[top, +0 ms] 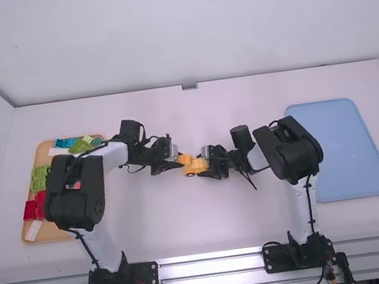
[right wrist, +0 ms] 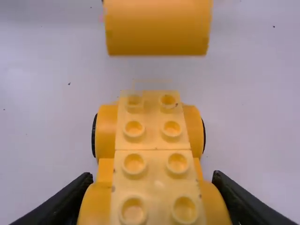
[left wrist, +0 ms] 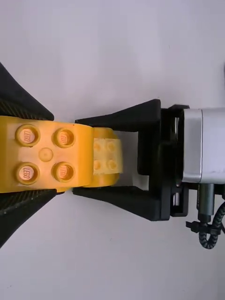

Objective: Assemble lego blocks to make yellow taxi

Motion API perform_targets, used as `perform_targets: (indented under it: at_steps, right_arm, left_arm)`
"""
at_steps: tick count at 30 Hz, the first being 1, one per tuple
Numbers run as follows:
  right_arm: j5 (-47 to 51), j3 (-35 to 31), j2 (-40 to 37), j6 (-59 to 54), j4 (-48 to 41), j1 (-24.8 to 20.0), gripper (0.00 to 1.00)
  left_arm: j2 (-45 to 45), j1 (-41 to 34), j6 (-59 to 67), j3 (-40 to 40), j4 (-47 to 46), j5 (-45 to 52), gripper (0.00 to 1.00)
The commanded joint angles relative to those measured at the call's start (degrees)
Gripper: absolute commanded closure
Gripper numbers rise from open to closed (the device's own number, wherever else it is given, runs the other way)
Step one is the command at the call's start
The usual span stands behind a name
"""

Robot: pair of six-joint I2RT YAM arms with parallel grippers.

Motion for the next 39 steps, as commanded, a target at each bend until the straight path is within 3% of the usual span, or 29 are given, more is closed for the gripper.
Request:
perform_targets:
  at_steps: [1, 13, 19, 39]
  right_arm:
    - [0.02, 0.76, 1.38, -0.28, -0.2, -0.13, 0.46]
    - [0.28, 0.74, 1.38, -0.02, -0.22, -0.15, 0.49]
    - [0.26, 0.74, 1.38, -0.02, -0.42, -0.15, 0.48]
    - [0.2, 0.87, 1.38, -0.31, -3.23, -0.15, 0.45]
  left_arm:
    - [-1.33, -0.94, -0.22, 0.2, -0.24, -0.37, 0.98]
    - [-1.31, -2.93, -13.86, -3.58, 12.48, -0.48, 0.98]
    - [-1.31, -4.59, -27.26, -9.38, 27.04, -2.91, 0.98]
    - [-1.2, -4.61, -25.0, -8.83, 21.84, -4.31, 0.98]
